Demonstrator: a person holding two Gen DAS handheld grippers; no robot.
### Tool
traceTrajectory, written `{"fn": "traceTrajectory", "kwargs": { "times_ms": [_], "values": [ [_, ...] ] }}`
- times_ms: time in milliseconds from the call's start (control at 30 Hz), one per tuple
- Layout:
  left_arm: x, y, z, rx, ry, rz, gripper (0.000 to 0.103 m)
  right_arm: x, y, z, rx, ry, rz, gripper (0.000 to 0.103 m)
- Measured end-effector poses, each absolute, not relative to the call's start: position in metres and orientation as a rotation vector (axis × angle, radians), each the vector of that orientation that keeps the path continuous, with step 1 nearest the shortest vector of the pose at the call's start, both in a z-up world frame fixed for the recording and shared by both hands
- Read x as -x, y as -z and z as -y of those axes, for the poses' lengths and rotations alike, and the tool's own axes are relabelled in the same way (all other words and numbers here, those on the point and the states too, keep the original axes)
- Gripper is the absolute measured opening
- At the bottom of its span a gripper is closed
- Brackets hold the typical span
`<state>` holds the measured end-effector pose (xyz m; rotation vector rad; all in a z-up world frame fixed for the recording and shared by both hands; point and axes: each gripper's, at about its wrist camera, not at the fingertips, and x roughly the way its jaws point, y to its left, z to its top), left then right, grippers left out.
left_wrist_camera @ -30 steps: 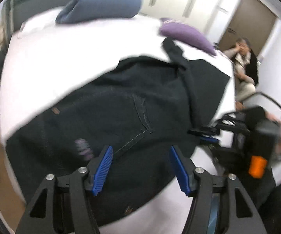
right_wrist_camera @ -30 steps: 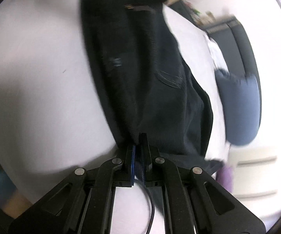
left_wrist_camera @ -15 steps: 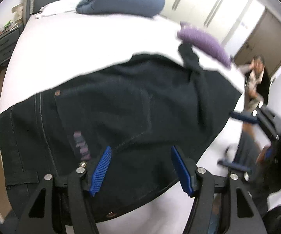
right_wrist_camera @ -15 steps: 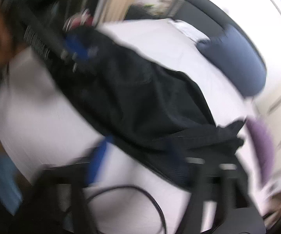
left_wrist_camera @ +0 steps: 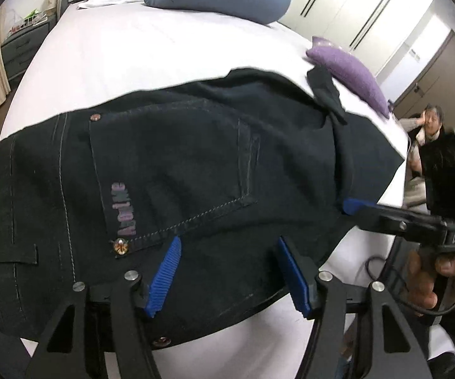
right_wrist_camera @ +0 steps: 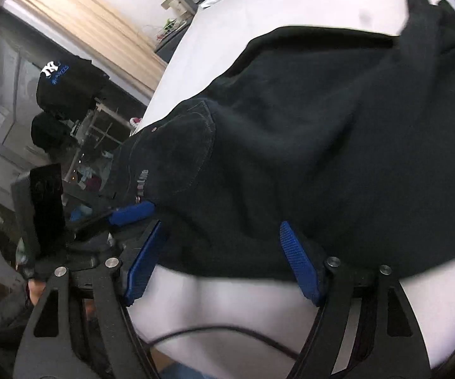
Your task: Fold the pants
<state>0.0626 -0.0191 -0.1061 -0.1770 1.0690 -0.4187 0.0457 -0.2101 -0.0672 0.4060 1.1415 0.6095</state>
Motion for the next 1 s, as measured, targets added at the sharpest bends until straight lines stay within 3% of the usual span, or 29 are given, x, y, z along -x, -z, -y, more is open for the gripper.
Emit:
{"fn": "traceTrajectory", "kwargs": {
  "times_ms": [167,400,700,933,1000],
  "values": [
    [-0.087,0.094,0.033,0.228,0.448,-1.035,0.065,-0.062,0.038,0.292,-0.551,-0.453,-0.990,0.075],
    [-0.109,0.136,0.031,0.366,0.460,-1.121,0.064,-0.160,0.017,0.406,-0.772,-0.285,-0.795,0.075],
    [-0.107,0.136,0.028,0.349,0.459,-1.139,0.062,-0.324,0.059,0.455,-0.800,-0.156,-0.890,0.074],
    [-0.111,0.138,0.035,0.347,0.465,-1.142,0.062,-0.400,0.111,0.447,-0.731,-0.089,-1.032,0.074],
    [-0.111,0.137,0.036,0.337,0.464,-1.141,0.062,-0.412,0.122,0.447,-0.742,-0.091,-1.041,0.060]
  ]
}}
